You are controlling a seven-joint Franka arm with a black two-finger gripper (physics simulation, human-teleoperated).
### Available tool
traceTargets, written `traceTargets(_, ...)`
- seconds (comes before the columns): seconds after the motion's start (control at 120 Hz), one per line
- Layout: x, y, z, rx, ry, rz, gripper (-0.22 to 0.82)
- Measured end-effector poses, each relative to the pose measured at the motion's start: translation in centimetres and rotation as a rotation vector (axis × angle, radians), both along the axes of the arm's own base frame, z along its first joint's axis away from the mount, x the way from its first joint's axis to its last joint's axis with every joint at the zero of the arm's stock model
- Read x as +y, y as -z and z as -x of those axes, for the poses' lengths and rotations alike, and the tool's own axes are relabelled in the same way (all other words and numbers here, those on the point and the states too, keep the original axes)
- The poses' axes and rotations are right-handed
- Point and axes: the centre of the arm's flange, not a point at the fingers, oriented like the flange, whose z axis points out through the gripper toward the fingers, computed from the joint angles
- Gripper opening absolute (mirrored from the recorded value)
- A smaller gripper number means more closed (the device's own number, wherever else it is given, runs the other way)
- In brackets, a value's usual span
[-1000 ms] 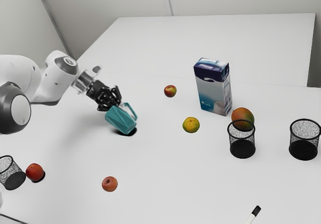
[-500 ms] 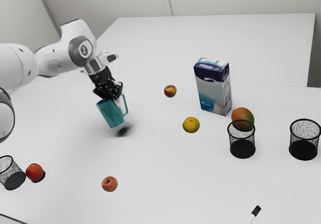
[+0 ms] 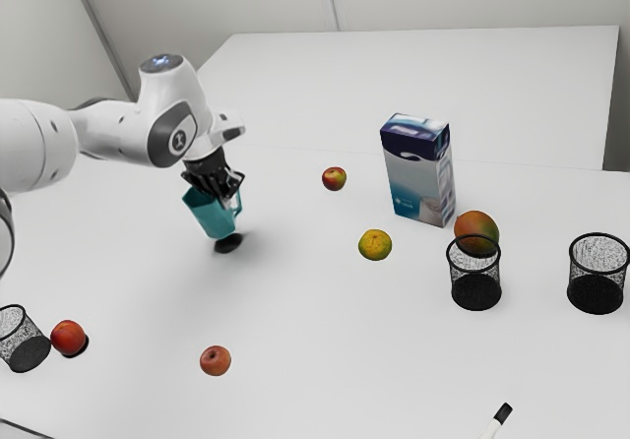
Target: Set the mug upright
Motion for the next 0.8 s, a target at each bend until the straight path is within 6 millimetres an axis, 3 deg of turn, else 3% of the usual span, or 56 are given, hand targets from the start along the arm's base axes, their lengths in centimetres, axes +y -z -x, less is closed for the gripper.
traceTargets(0.533,-1.0,3.5,0.6,0.011,-0.101,0.022,-0.18)
traceTargets(0.7,-2.4,3.0,0.6,0.004,-0.092,0.029,0.19)
traceTargets(0.8,-2.4,1.8,0.7,-0.013,-0.098,0.031,0.35)
